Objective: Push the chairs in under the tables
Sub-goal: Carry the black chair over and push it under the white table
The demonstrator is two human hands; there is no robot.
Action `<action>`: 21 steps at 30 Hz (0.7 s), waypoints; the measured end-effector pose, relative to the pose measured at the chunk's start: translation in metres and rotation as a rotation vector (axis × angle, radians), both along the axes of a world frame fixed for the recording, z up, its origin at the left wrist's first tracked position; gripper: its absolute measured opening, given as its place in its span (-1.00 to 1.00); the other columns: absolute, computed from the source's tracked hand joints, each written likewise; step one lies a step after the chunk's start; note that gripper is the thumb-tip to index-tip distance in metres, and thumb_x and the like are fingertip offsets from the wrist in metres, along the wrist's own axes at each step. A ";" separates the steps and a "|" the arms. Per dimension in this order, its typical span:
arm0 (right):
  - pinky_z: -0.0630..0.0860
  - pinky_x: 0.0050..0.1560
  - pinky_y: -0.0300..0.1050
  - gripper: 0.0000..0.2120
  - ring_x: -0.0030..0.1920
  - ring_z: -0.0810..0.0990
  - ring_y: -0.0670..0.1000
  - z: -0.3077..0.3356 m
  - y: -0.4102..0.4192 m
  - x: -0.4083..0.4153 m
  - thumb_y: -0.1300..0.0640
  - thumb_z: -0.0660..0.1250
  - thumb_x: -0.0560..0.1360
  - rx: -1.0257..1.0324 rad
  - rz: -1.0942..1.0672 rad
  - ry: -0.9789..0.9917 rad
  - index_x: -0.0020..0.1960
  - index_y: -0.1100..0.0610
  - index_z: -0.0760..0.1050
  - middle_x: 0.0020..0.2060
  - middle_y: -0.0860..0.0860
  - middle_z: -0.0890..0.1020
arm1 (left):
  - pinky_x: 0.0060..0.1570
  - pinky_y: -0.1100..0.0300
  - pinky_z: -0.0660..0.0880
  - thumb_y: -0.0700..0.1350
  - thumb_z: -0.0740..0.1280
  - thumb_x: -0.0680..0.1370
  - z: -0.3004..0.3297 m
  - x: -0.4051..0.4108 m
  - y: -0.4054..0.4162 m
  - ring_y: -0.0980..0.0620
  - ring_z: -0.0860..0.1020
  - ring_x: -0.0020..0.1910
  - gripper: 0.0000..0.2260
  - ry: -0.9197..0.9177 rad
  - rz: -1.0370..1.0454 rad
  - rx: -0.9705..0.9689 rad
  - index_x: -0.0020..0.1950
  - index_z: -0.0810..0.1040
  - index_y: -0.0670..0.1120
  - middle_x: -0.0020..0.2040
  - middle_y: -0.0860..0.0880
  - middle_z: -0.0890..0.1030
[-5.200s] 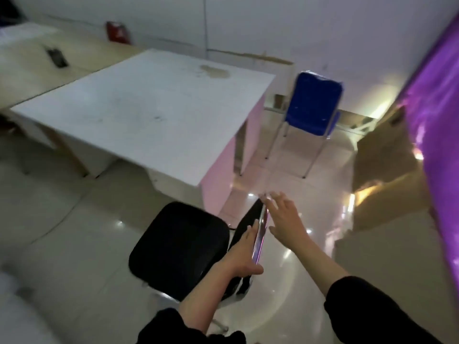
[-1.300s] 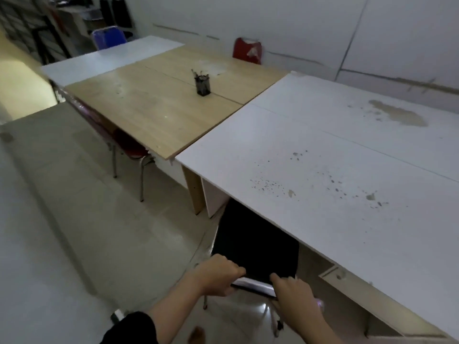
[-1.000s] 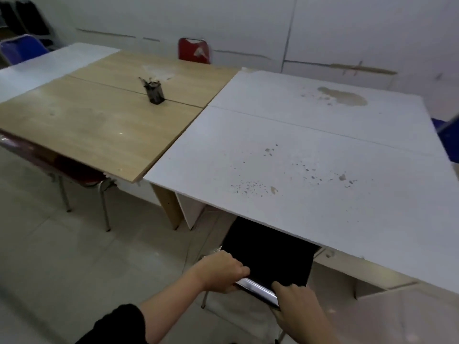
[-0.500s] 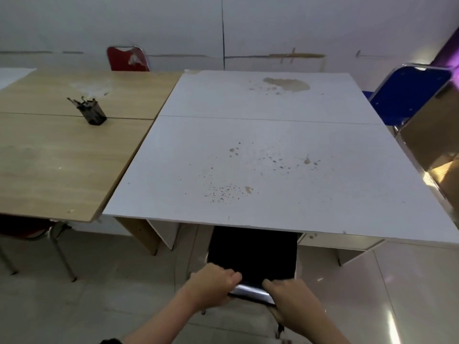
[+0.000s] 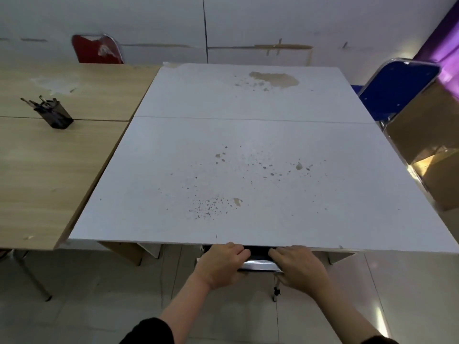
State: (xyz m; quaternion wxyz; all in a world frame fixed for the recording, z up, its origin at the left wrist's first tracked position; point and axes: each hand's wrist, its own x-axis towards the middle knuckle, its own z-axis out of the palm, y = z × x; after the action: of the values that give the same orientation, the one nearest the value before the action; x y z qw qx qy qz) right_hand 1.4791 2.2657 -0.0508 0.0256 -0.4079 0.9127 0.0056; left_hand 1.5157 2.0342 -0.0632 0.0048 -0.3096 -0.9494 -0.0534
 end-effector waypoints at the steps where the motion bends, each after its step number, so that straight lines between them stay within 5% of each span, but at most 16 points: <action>1: 0.10 -0.50 -0.22 -0.82 -0.54 0.42 -0.03 -0.002 0.000 -0.001 -0.03 0.30 0.19 -0.010 0.014 0.028 -0.26 0.02 0.43 -0.48 -0.09 0.49 | -0.55 0.28 0.33 0.10 0.45 0.29 -0.001 -0.001 -0.001 0.07 0.50 -0.41 -0.72 0.033 -0.006 0.042 -0.19 0.45 -0.01 -0.32 0.07 0.54; 8: 0.22 -0.51 -0.21 -0.76 -0.53 0.44 -0.04 -0.008 -0.002 0.005 -0.07 0.38 0.22 0.000 -0.015 0.032 -0.18 0.00 0.46 -0.44 -0.10 0.53 | -0.50 0.26 0.34 0.30 0.13 0.51 -0.005 0.002 -0.003 0.08 0.49 -0.39 -0.60 0.085 -0.024 0.091 -0.16 0.49 -0.01 -0.29 0.07 0.56; 12: 0.28 -0.50 -0.21 -0.71 -0.49 0.46 -0.07 -0.006 -0.003 0.003 -0.21 0.30 0.32 0.019 -0.055 0.007 -0.11 -0.03 0.45 -0.39 -0.11 0.55 | -0.42 0.20 0.33 0.30 -0.01 0.57 0.004 0.002 -0.002 0.01 0.53 -0.32 -0.52 -0.038 0.025 0.074 -0.04 0.48 -0.04 -0.20 0.02 0.57; 21: 0.38 -0.19 -0.09 -0.63 -0.06 0.51 0.03 0.002 -0.013 0.023 -0.19 0.28 0.43 -0.006 -0.364 -0.125 0.11 0.00 0.41 -0.02 -0.03 0.56 | -0.06 0.05 0.41 0.09 -0.13 0.65 0.024 0.005 0.016 -0.08 0.52 -0.01 -0.55 -0.423 0.391 0.059 0.13 0.50 -0.06 0.03 -0.09 0.55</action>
State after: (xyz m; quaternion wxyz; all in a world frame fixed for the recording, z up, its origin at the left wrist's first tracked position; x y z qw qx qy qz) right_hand 1.5023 2.2529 -0.0485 0.0816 -0.2356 0.9680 -0.0270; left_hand 1.5207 2.0500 -0.0393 -0.1740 -0.1022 -0.9690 -0.1426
